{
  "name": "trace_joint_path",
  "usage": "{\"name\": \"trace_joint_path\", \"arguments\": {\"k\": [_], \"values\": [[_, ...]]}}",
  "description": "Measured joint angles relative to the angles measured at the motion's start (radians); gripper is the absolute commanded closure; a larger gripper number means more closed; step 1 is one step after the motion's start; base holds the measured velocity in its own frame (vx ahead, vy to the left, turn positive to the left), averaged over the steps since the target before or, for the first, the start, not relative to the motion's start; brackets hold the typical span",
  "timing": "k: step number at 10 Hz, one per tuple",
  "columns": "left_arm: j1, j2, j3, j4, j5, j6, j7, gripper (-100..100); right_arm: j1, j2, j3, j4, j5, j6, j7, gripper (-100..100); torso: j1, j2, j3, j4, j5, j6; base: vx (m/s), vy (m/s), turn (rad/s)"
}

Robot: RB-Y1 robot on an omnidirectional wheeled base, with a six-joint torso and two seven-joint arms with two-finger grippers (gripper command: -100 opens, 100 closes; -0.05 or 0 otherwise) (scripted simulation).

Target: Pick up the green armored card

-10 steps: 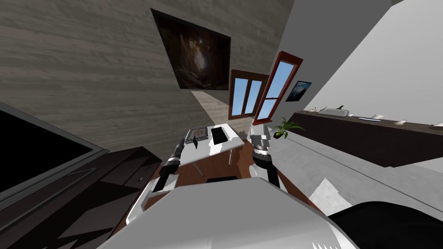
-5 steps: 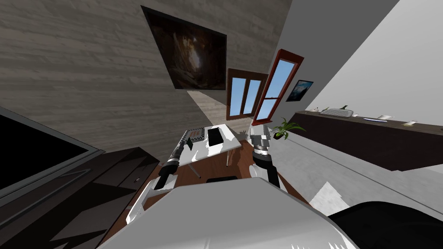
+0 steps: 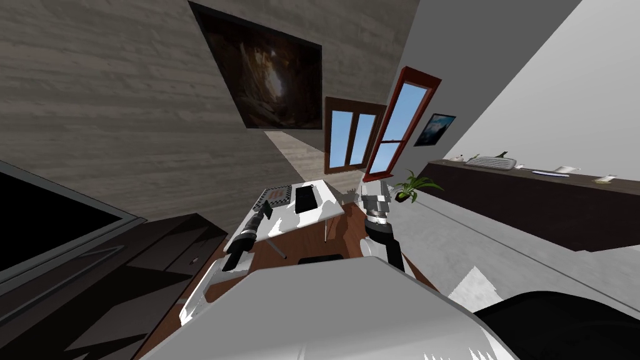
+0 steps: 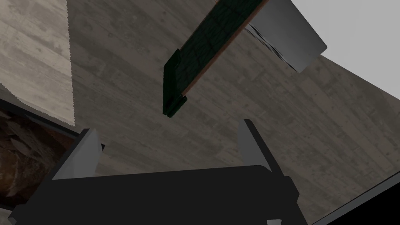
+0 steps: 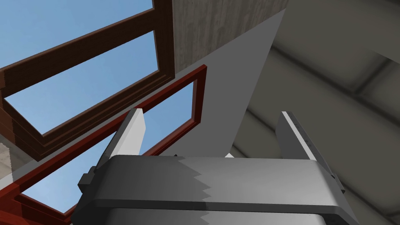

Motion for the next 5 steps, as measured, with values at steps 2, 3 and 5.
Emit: {"name": "trace_joint_path", "arguments": {"k": [2, 3, 5], "values": [[-0.004, 0.008, 0.015, 0.005, 0.006, 0.005, 0.005, -100, 0.0, 0.0, 0.0, 0.0, 0.0, 0.0, 0.0, 0, 0.004, -0.001, 0.0, 0.0, 0.001, 0.001, 0.029, -0.008, -0.123], [-0.005, 0.01, 0.017, 0.005, 0.007, 0.006, 0.007, 100, 0.0, 0.0, 0.0, 0.0, 0.0, 0.0, 0.0, 0, 0.004, 0.0, 0.0, 0.0, 0.001, 0.0, 0.003, 0.0, 0.01], [-0.005, 0.009, 0.017, 0.005, 0.007, 0.006, 0.007, 100, 0.0, 0.0, 0.0, 0.0, 0.0, 0.0, 0.0, 0, 0.005, 0.001, 0.0, 0.0, 0.001, 0.0, 0.0, 0.0, 0.0]]}}
